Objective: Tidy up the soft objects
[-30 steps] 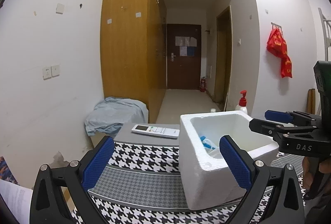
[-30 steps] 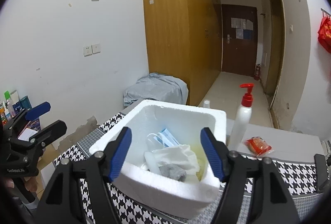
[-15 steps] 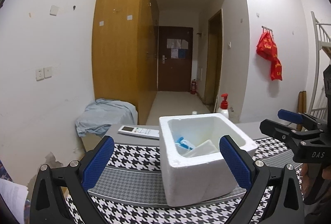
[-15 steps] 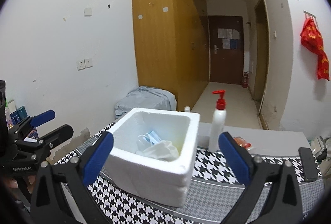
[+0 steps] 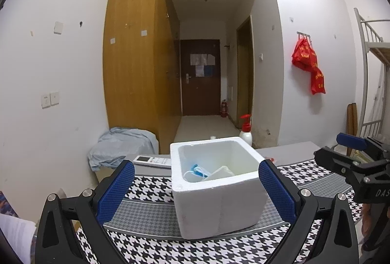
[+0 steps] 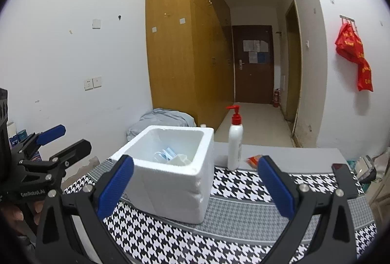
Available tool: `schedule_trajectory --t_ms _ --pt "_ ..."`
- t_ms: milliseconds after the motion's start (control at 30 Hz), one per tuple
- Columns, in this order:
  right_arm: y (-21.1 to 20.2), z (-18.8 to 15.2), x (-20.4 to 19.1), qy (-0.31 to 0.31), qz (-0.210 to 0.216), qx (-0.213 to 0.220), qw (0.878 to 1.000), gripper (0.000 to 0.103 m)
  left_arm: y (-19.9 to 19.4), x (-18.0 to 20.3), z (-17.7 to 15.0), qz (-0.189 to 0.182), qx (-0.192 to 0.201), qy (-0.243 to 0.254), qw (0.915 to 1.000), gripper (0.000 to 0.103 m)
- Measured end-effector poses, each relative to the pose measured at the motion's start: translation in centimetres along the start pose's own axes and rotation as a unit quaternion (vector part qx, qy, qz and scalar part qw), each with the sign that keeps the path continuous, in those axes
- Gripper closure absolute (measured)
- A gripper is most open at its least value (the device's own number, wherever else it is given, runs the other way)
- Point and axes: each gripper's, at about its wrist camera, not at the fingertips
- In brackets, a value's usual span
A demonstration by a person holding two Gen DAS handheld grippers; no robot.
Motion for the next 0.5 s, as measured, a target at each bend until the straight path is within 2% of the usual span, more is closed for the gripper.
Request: schedule_trajectory --t_ms 300,500 --pt "-2.3 -2.1 -0.5 -0.004 -0.019 0.011 1.000 0.000 -1.9 0.1 -0.7 0.000 0.023 -0.006 0.9997 0.001" --pt "-3.5 -4.2 -0.5 -0.001 -0.032 0.026 0.999 0.000 -2.7 0.4 -2.5 -0.003 0.043 -0.005 0.9991 0.001"
Point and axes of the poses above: each gripper's, at about its wrist camera, not at the fingertips, and y roughly the way its jaws point, x to its right, z to its top, and after that the axes turned 5 degrees about -x, right-handed
